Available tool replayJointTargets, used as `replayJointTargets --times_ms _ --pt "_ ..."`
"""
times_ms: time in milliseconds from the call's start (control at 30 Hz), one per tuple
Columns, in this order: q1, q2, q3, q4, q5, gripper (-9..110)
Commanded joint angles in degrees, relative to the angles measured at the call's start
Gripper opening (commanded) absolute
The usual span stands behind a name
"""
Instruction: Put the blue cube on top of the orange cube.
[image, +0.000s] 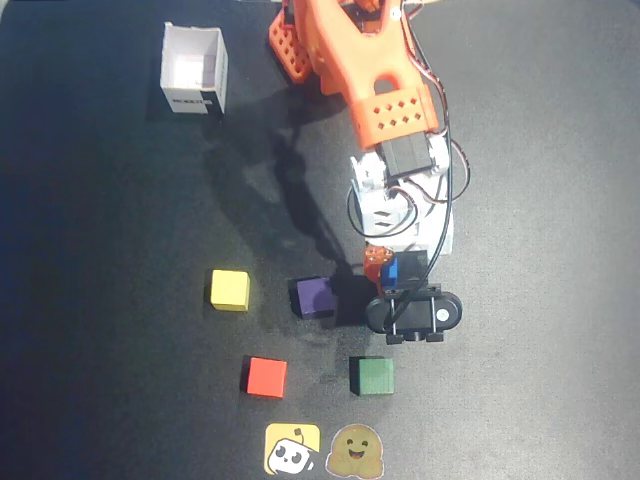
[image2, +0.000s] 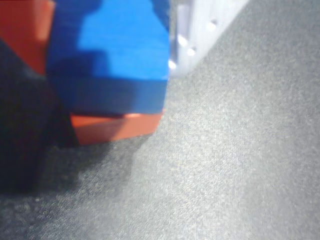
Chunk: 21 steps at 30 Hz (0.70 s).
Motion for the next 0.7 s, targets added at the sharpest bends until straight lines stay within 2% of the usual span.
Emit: replayJointTargets --times_ms 0,67,133,667 --pt "0.0 1.5 -2.0 -0.7 0.6 16" --pt "0.0 1.6 -2.0 -0.7 0.8 17" --pt "0.0 1.7 -2.0 -0.7 1.2 24" --pt "0.3 5.6 -2.0 -2.0 2.0 24"
